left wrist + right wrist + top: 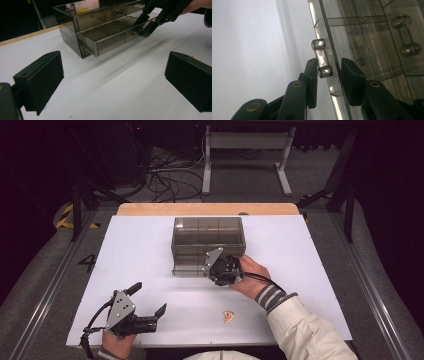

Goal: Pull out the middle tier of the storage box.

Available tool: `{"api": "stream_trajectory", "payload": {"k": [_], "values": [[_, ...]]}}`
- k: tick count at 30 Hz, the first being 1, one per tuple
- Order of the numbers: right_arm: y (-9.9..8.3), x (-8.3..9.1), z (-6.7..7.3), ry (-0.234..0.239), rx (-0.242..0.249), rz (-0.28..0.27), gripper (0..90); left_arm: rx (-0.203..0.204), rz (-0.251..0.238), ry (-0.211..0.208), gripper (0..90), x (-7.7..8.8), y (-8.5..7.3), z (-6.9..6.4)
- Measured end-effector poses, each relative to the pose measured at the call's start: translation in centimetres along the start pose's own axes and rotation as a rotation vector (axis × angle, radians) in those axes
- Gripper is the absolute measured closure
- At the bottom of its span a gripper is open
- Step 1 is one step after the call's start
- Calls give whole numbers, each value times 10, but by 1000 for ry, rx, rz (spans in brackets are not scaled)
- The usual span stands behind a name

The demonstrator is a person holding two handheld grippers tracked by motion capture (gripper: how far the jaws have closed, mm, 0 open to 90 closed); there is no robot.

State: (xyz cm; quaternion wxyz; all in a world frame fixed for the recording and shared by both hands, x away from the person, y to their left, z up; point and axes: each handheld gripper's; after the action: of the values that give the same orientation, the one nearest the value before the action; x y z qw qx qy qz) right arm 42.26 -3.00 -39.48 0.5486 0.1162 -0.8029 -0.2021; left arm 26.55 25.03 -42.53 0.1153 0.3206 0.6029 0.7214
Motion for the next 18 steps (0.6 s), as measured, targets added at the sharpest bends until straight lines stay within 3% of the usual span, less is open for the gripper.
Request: {"api": "stream_trajectory", "payload": {"k": [18], "values": [[-3,-2,0,13,-2,-1,675,1,1,-2,27,-1,0,0]]}}
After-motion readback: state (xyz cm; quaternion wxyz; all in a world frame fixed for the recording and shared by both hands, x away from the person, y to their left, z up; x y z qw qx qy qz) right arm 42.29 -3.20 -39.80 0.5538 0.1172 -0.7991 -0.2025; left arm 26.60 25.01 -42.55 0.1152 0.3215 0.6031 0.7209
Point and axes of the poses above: each handheld gripper's, and its own axes: x roughly backward along the jaws, y roughly out of its top, z roughly to its left, and after that the axes turned 1 degree about -y, right-handed
